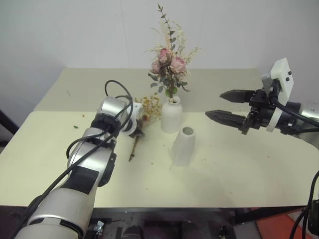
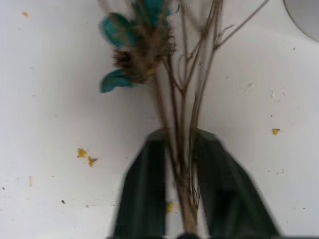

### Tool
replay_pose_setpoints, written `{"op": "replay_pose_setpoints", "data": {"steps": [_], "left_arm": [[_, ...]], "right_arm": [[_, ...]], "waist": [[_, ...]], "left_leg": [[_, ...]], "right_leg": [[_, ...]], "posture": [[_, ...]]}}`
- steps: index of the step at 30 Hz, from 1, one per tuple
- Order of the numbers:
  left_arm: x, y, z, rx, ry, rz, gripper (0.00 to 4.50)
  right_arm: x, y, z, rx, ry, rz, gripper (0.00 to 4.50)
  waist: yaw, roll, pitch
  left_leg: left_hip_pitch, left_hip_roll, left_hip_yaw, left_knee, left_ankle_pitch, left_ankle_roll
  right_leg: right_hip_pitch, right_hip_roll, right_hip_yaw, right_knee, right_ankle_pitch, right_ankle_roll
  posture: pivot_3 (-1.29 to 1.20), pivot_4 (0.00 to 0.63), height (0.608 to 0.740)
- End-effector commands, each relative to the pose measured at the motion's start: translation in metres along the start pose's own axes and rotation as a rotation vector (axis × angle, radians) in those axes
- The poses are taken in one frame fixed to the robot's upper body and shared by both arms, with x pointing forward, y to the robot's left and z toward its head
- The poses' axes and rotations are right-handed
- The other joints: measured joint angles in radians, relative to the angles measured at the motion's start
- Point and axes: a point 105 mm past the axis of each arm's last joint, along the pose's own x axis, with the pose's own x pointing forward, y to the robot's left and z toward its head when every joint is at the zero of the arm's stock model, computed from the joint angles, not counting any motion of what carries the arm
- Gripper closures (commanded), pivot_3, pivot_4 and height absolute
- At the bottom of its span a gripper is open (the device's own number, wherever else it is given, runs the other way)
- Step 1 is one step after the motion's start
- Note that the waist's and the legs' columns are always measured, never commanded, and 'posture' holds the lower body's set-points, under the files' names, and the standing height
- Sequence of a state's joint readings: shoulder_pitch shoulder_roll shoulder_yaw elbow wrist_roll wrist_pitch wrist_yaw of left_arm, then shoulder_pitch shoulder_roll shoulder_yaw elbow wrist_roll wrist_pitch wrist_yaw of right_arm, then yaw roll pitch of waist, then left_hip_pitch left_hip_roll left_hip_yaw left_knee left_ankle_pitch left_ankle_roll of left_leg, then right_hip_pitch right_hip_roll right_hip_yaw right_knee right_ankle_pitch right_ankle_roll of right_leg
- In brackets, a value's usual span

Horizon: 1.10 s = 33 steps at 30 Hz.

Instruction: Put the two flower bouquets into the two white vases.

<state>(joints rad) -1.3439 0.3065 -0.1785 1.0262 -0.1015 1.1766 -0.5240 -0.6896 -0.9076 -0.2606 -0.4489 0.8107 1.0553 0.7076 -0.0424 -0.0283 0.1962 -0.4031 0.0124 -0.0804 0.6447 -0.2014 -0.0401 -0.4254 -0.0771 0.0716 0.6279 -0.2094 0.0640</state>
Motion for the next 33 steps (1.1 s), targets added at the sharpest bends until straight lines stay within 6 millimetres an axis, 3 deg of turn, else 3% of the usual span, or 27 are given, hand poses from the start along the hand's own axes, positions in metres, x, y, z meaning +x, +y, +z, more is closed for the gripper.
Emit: {"op": "replay_pose_setpoints", "data": {"steps": [1, 6, 9, 13, 16, 19, 22, 27, 29, 33], "left_arm": [[-0.005, -0.002, 0.011, 0.014, -0.035, 0.006, 4.46], [-0.005, 0.008, 0.018, -0.008, -0.098, 0.074, 4.46], [-0.013, 0.026, 0.036, -0.121, -0.267, 0.194, 4.46], [-0.046, 0.067, 0.064, -0.380, -0.613, 0.395, 4.46], [-0.083, 0.074, 0.083, -0.398, -0.915, 0.459, 4.46], [-0.111, 0.050, 0.094, -0.391, -1.104, 0.196, 4.46], [-0.159, 0.016, 0.095, -0.277, -1.336, -0.203, 4.46], [-0.224, -0.003, 0.081, -0.127, -1.632, -0.591, 4.46], [-0.235, -0.013, 0.080, -0.062, -1.668, -0.743, 4.46], [-0.229, -0.044, 0.081, 0.042, -1.567, -1.044, 4.46]], "right_arm": [[-0.008, -0.003, 0.011, -0.037, -0.035, -0.031, 0.00], [-0.007, -0.004, 0.010, -0.033, -0.038, -0.037, 0.00], [-0.009, -0.004, 0.010, -0.041, -0.041, -0.043, 0.00], [-0.013, -0.005, 0.010, -0.052, -0.045, -0.068, 0.00], [-0.017, -0.003, 0.011, -0.064, -0.067, -0.075, 0.00], [-0.022, 0.003, 0.012, -0.056, -0.091, -0.053, 0.00], [-0.028, 0.010, 0.012, -0.051, -0.097, -0.028, 0.00], [-0.040, 0.028, 0.003, -0.086, -0.081, 0.029, 0.00], [-0.043, 0.031, -0.003, -0.086, -0.067, 0.025, 0.00], [-0.047, 0.031, -0.008, -0.101, -0.056, -0.034, 0.00]], "waist": [[0.000, 0.000, 0.000], [0.000, 0.000, 0.000], [0.000, 0.000, 0.000], [0.000, 0.000, 0.000], [0.005, 0.000, 0.000], [0.013, 0.000, 0.000], [0.021, 0.000, 0.000], [0.025, 0.000, 0.000], [0.025, -0.001, 0.000], [0.023, -0.001, -0.001]], "left_leg": [[0.000, 0.000, 0.000, 0.000, 0.000, 0.000], [0.000, 0.000, 0.000, 0.000, 0.000, 0.000], [0.000, 0.000, 0.000, 0.000, 0.000, 0.000], [0.000, 0.000, 0.000, 0.000, 0.000, 0.000], [0.000, 0.000, 0.000, 0.000, 0.000, 0.000], [-0.001, 0.000, 0.000, 0.001, 0.000, 0.000], [-0.002, 0.000, 0.000, 0.001, 0.000, -0.001], [-0.001, 0.000, 0.000, 0.002, 0.000, -0.001], [0.002, 0.000, 0.001, 0.003, 0.000, -0.001], [0.003, 0.000, 0.001, 0.004, 0.000, -0.001]], "right_leg": [[0.000, 0.000, 0.000, 0.000, 0.000, 0.000], [0.000, 0.000, 0.000, 0.000, 0.000, 0.000], [0.000, 0.000, 0.000, 0.000, 0.000, 0.000], [0.000, -0.001, 0.000, 0.000, 0.002, -0.002], [0.000, -0.001, 0.001, 0.000, 0.006, -0.007], [0.000, -0.001, 0.000, -0.001, 0.007, -0.007], [0.000, -0.001, 0.000, -0.002, 0.007, -0.007], [0.001, 0.000, 0.000, -0.002, 0.007, -0.007], [0.003, 0.000, 0.000, -0.002, 0.007, -0.006], [0.005, 0.000, 0.001, -0.001, 0.002, 0.001]], "posture": [[0.00, 0.150, 0.740], [0.00, 0.150, 0.740], [0.00, 0.150, 0.740], [0.00, 0.150, 0.740], [0.00, 0.150, 0.740], [0.00, 0.150, 0.740], [0.00, 0.150, 0.740], [0.00, 0.150, 0.740], [0.00, 0.150, 0.740], [0.00, 0.150, 0.740]]}}
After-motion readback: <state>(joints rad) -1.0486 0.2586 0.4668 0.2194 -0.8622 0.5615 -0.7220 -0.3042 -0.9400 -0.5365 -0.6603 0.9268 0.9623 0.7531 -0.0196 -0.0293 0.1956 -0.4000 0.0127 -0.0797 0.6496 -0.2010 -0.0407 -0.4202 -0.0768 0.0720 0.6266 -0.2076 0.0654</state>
